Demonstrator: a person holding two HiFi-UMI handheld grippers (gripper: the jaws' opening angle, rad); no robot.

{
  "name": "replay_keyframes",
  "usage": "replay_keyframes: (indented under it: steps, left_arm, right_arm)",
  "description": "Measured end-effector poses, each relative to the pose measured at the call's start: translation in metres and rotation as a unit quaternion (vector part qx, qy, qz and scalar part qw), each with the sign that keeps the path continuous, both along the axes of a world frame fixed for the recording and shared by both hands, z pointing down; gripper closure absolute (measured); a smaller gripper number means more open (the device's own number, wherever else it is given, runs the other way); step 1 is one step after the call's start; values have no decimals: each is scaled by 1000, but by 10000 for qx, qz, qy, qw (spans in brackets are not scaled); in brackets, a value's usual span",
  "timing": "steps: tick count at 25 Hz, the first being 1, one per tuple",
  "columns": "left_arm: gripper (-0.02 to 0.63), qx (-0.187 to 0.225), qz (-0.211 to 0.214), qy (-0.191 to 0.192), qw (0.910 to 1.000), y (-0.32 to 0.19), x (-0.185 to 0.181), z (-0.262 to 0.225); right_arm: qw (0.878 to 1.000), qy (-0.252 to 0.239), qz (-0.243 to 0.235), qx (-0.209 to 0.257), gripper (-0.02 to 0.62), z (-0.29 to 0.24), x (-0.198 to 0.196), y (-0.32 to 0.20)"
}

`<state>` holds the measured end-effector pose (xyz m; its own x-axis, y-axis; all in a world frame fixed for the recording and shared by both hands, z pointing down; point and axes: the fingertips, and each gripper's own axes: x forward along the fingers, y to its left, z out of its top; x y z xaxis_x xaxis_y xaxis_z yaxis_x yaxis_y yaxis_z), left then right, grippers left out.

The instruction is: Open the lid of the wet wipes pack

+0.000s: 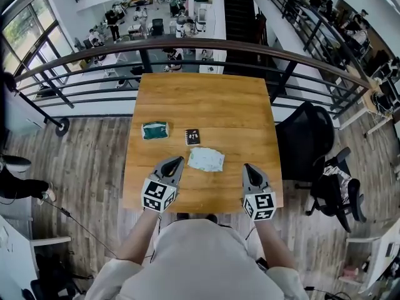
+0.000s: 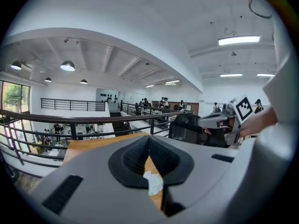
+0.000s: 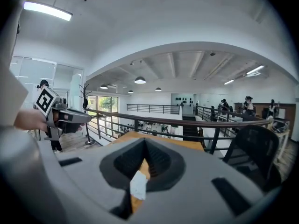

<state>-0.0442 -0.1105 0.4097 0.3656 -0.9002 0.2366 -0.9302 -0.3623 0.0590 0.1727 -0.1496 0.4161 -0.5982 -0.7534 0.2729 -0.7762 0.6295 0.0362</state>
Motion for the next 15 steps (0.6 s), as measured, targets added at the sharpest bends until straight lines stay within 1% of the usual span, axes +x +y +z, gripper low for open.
replay_keyframes:
  steps: [8,15]
  left_arm:
    - [612,10,-56,-18,10000,-5,3,-2]
    - [612,13,-96,2,10000,-9,2,0]
  right_arm:
    - [10000,-8,-87,-13,594,1,-1,-6]
    - [10000,1,-69,-12,594,3,1,-11]
